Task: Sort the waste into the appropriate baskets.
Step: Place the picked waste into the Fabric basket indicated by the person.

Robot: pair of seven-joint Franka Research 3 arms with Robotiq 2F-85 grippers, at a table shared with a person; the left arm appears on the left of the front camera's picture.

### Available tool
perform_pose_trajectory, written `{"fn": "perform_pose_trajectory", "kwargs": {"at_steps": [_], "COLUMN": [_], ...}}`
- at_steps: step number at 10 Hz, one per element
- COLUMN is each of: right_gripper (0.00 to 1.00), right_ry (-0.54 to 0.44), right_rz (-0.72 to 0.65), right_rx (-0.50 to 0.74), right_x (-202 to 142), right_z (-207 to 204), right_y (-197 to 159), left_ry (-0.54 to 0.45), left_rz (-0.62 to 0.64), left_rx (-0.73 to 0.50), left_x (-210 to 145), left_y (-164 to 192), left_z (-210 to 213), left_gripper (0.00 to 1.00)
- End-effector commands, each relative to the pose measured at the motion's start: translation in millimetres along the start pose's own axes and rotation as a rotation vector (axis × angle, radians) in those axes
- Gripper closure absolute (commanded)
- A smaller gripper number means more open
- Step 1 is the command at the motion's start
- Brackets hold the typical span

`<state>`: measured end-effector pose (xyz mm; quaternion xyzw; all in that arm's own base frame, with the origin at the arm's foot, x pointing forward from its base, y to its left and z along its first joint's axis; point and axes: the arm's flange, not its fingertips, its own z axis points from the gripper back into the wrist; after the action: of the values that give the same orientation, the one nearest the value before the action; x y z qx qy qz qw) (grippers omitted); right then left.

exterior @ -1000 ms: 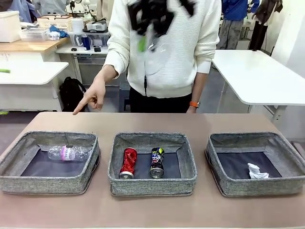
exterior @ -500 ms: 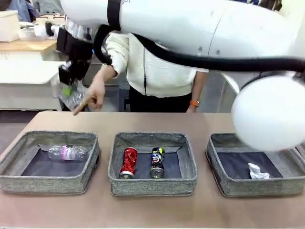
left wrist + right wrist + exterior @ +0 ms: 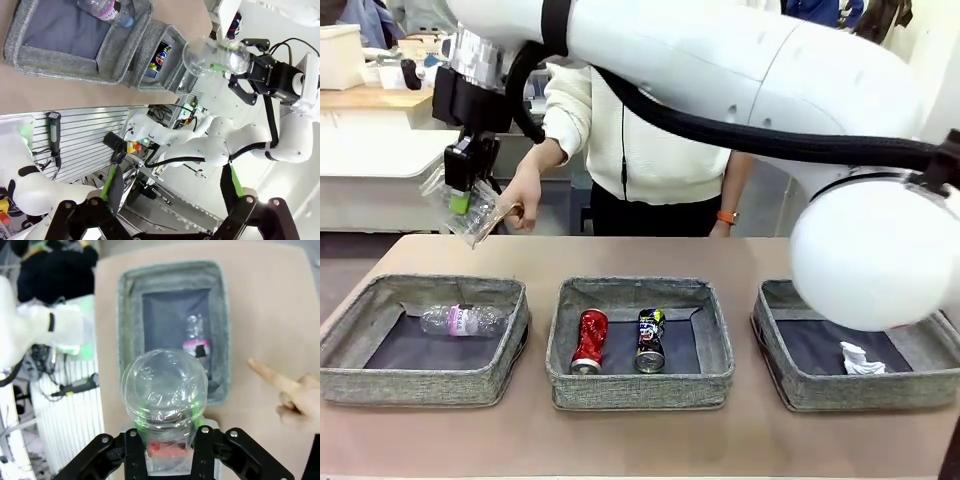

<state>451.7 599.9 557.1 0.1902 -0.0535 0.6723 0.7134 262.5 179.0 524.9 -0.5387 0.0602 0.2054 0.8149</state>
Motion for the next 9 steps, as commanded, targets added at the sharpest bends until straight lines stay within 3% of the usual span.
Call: {"fn": "perform_pose_trajectory", "kwargs": {"at_steps": [1, 3, 5, 8, 9], "right_gripper": [0.63, 0.63, 0.63, 0.63, 0.03], "right_ry": [-0.054, -0.011, 0.092, 0.065, 0.051], "right_rz": [0.196, 0.337, 0.331, 0.299, 0.289], "right_rx": [0.013, 0.079, 0.023, 0.004, 0.013], "right_x": [28.3, 47.9, 50.8, 45.7, 44.3], "right_z": [-26.9, -63.4, -79.7, -72.1, -72.2], "right_y": [14.4, 17.8, 16.6, 13.3, 10.1], "left_ry": [0.0, 0.0, 0.0, 0.0, 0.0], "left_rz": [0.0, 0.0, 0.0, 0.0, 0.0], "left_rx": [0.0, 0.0, 0.0, 0.0, 0.0], "left_x": [-2.2, -2.2, -2.2, -2.2, -2.2], "left_y": [-1.9, -1.9, -1.9, -1.9, -1.9], "left_z": [-0.4, -0.4, -0.4, -0.4, -0.4], "left_gripper": [0.0, 0.0, 0.0, 0.0, 0.0]}}
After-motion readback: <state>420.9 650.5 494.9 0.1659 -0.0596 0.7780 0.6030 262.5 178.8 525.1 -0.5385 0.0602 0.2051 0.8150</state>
